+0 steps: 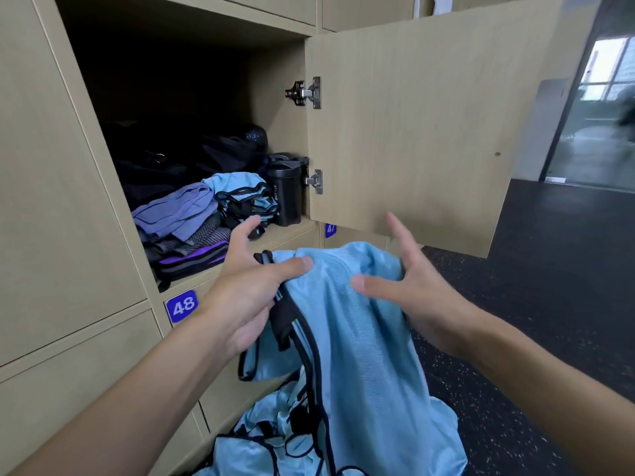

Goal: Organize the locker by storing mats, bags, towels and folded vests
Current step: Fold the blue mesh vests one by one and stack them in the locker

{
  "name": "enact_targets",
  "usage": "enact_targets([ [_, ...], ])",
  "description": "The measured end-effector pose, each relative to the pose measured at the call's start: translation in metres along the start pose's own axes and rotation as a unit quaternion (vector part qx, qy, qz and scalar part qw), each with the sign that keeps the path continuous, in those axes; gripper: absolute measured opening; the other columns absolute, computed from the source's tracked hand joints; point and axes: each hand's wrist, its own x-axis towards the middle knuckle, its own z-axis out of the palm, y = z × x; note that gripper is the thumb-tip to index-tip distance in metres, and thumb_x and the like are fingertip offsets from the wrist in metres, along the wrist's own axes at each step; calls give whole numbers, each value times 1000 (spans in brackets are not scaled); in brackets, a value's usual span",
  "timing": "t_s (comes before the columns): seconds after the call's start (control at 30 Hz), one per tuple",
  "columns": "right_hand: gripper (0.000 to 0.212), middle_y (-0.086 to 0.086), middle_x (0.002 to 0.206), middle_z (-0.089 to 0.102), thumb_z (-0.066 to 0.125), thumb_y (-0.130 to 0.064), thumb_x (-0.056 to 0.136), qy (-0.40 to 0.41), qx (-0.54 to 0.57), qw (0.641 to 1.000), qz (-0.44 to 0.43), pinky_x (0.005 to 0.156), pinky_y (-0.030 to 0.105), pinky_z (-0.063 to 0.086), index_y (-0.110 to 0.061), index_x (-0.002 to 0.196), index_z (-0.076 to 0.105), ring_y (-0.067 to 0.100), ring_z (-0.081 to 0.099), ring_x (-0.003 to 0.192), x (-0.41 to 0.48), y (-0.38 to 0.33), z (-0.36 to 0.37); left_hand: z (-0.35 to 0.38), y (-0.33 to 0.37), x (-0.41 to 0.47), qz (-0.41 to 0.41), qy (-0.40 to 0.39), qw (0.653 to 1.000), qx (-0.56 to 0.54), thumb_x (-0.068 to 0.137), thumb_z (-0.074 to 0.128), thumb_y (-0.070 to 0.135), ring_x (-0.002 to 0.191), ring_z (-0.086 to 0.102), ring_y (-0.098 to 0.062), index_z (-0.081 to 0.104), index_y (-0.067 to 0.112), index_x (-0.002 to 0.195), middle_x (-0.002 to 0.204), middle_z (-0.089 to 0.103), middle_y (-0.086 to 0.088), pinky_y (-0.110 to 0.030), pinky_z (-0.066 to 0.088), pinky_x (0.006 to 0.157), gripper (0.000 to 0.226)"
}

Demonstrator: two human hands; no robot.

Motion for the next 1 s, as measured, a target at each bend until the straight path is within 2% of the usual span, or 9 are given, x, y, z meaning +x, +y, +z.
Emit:
enact_targets([
  [0.1,109,8,120,68,79,3,73,-23,-1,1000,-13,83,41,59,-59,143,22,26,72,99,-4,4,12,2,1,1,4,-8,1000,-1,76,78,-6,91,75,-24,39,44,140,119,66,-12,-46,58,90,90],
  [0.23,98,15,114,68,72,10,79,9,-4,999,-36,79,44,59,-55,140,30,29,73,90,1,6,22,2,0,-1,-12,2,1000,9,77,82,6,87,75,-23,35,44,142,115,69,-12,-44,58,87,89],
  [0.33,97,13,138,50,78,2,77,65,-2,996,-58,93,50,54,-61,136,33,28,64,112,5,5,23,4,-3,-10,-63,-39,997,35,78,82,22,80,76,-18,26,45,147,93,78,-5,-34,58,73,92],
  [0.5,89,-8,144,35,77,-7,81,170,4,981,-96,102,33,44,-50,143,29,11,39,133,7,0,23,12,-20,-23,-70,-67,995,18,72,85,17,93,74,-21,22,58,143,105,76,-2,-45,54,95,104],
  [0.63,94,-12,148,29,79,-16,81,155,-10,984,-90,105,31,33,-50,146,21,3,27,137,5,-1,15,14,-27,-23,-12,-35,999,11,75,81,-2,101,72,-21,26,62,140,117,72,-6,-43,49,102,107],
  [0.73,106,0,151,39,88,-24,69,67,-43,996,-49,110,42,40,-64,140,19,14,45,135,4,2,9,14,-21,-20,28,-9,1000,10,81,73,-7,97,73,-29,30,50,142,104,75,-14,-41,57,90,94],
  [0.83,105,8,131,59,83,-5,73,-1,-31,999,-24,95,43,53,-62,140,26,22,67,109,3,3,3,10,-8,-11,40,68,997,-14,84,71,-5,77,72,-24,39,38,136,92,75,-11,-36,61,70,74],
  [0.93,95,10,137,47,86,-15,63,46,-6,998,-34,102,48,49,-65,128,38,27,59,120,6,4,3,4,0,-7,-3,104,994,-40,83,76,7,60,68,-12,40,30,137,78,73,-1,-31,58,58,69],
  [1.0,84,15,141,45,83,-17,64,88,39,994,-51,100,50,50,-66,120,44,29,59,121,7,4,5,6,-1,-14,-53,42,997,-41,80,78,9,62,71,-11,32,36,144,77,76,2,-27,56,52,83],
])
